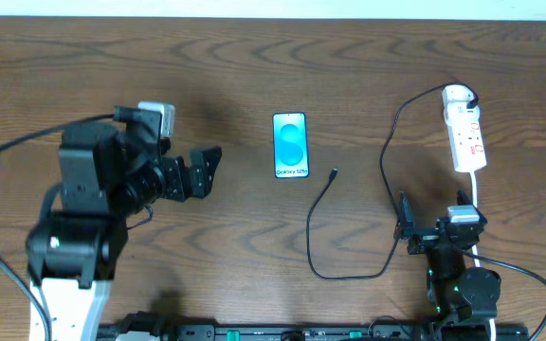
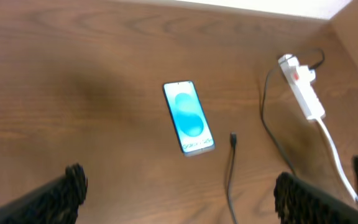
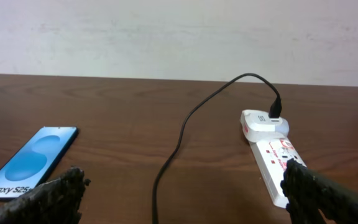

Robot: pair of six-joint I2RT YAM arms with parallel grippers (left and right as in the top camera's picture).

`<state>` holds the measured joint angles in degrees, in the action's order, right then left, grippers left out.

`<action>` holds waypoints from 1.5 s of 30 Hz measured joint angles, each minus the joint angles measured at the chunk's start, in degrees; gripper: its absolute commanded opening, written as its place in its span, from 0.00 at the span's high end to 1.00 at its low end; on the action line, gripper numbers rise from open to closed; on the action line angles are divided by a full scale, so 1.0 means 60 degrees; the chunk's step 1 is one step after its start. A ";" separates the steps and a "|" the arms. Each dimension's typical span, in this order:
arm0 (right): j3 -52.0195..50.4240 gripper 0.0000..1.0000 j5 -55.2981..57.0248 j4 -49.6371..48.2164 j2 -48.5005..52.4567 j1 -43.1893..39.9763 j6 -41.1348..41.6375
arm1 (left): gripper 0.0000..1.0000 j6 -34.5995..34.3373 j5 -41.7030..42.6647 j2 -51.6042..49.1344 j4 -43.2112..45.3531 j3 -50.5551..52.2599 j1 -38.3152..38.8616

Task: Plug charger to phone and switch on socket
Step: 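Move the left gripper forward over the blue phone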

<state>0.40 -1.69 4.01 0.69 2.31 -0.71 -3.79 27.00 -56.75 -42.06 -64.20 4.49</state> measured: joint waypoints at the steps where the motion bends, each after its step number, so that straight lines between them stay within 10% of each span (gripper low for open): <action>1: 0.0000 0.01 -0.0004 0.0007 -0.0004 0.0000 0.0004 | 0.02 -0.0076 -0.0015 -0.0415 -0.0692 -0.0550 0.0000; 9: 0.0000 0.01 -0.0004 0.0000 0.0000 0.0000 0.0004 | 0.02 -0.0164 -0.1421 -0.3322 -0.5319 -0.4390 0.0233; 21: 0.0000 0.01 0.0000 0.0004 0.0000 0.0000 0.0004 | 0.02 -0.1075 -0.0015 -0.4346 -0.5242 -0.4656 0.0678; 33: 0.0000 0.01 0.0000 0.0004 0.0000 0.0000 0.0000 | 0.02 -0.2244 -0.3082 -0.6670 -0.8215 -0.7716 0.2175; 45: 0.0000 0.01 0.0000 0.0004 0.0000 0.0000 0.0000 | 0.02 -0.2543 -0.3869 -0.8142 -0.7544 -0.7788 0.2280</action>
<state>0.40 -1.69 4.03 0.69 2.31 -0.71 -19.05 3.79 -105.60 -87.33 -110.93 18.17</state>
